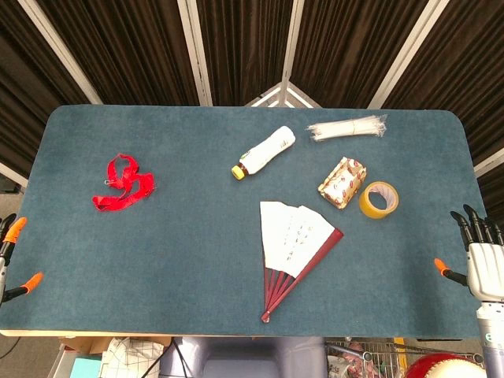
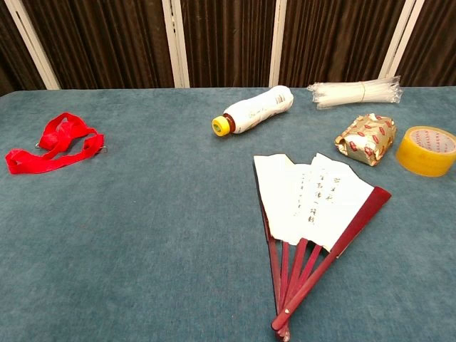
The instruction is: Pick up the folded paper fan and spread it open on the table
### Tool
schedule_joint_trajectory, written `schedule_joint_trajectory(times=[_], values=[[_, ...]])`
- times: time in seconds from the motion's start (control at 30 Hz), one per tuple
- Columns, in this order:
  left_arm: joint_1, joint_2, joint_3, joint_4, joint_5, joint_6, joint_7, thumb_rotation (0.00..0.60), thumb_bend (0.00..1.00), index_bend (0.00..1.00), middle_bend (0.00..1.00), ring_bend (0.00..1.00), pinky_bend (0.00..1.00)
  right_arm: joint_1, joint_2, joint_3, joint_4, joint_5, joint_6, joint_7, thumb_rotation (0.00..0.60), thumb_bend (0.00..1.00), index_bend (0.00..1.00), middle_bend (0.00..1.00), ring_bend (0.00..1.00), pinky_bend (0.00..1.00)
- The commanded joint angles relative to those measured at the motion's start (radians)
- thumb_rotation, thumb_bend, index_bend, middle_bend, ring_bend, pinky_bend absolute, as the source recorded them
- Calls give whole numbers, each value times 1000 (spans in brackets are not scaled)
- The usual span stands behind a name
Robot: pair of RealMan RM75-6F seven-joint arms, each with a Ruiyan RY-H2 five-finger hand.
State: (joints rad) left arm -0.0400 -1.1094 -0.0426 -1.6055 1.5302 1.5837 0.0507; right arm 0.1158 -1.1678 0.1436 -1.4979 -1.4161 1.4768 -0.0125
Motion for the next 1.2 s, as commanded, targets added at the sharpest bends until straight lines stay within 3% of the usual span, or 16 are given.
schedule_joint_trajectory(times=[0.03, 0.57, 0.9, 1.1, 1.2], values=[[2, 1, 0, -2, -2, 0, 4, 600, 165, 0, 23, 0, 62, 3, -1, -1, 0, -3, -3, 2, 600, 183, 154, 92, 173, 132], [4, -3, -1, -6, 2, 4, 20, 600, 165, 0, 23, 0, 62, 15, 0, -13, -7, -35, -20, 58, 600, 183, 154, 92, 172, 131], [12, 0, 2, -10, 13, 19, 18, 600, 165, 0, 23, 0, 62, 28, -10, -39, -9, -111, -9, 96, 600, 183, 154, 92, 172, 131], [16, 7, 0, -13, 8, 23, 2, 600, 165, 0, 23, 0, 62, 63, -27, -84, -9, -211, -38, 166, 600, 183, 163, 92, 173, 132], [18, 11, -2, -11, 10, 28, -11, 600, 165, 0, 23, 0, 62, 102, -71, -113, 50, -295, -56, 209, 600, 183, 189, 92, 172, 133]])
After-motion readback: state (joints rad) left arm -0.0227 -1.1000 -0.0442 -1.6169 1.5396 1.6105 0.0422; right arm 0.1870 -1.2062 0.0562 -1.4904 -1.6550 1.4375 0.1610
